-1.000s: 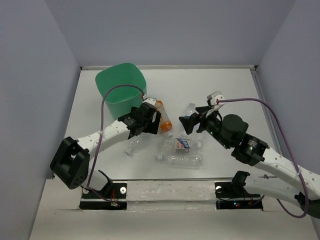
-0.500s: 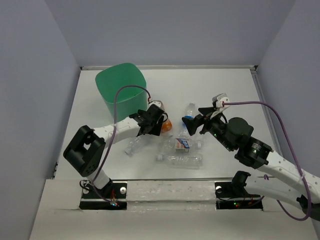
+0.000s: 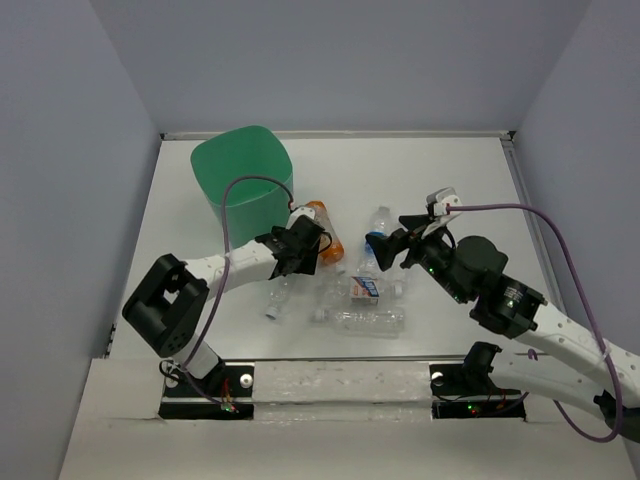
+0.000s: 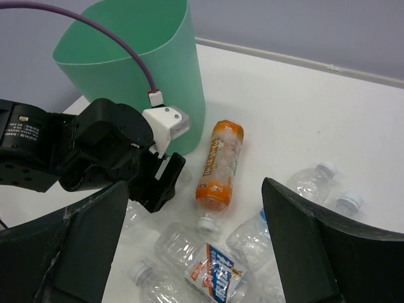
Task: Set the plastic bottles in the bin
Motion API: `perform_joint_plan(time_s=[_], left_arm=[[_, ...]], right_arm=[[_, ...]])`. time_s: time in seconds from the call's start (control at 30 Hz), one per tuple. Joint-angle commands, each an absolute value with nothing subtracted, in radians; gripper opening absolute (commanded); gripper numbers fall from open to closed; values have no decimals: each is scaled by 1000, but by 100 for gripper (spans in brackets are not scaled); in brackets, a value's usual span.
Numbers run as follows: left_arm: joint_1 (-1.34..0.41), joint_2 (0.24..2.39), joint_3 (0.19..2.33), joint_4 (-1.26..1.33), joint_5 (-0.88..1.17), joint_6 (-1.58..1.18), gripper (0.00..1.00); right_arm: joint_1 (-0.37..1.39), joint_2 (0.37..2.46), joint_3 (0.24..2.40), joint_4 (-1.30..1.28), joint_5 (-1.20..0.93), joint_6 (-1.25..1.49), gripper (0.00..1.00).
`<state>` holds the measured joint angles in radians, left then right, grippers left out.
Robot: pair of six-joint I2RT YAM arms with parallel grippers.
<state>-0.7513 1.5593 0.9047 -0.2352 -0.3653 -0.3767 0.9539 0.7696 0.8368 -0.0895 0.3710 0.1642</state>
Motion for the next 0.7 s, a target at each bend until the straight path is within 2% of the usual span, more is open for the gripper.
perform_joint_plan(time_s=[0.0, 0.13, 0.3, 0.67], left_arm=[[-759, 1577, 891, -259, -391, -403, 77], [-759, 1595, 905, -267, -387, -405, 74], [-761, 1514, 907, -271, -391, -422, 50], [-822, 1093, 1147, -410, -359, -419, 46]], right_arm=[[951, 773, 847, -43, 391, 163, 91], [951, 767, 844, -43, 399, 161, 91], [951, 779, 847, -43, 393, 158, 91], [951, 830, 865, -38, 380, 160, 90]])
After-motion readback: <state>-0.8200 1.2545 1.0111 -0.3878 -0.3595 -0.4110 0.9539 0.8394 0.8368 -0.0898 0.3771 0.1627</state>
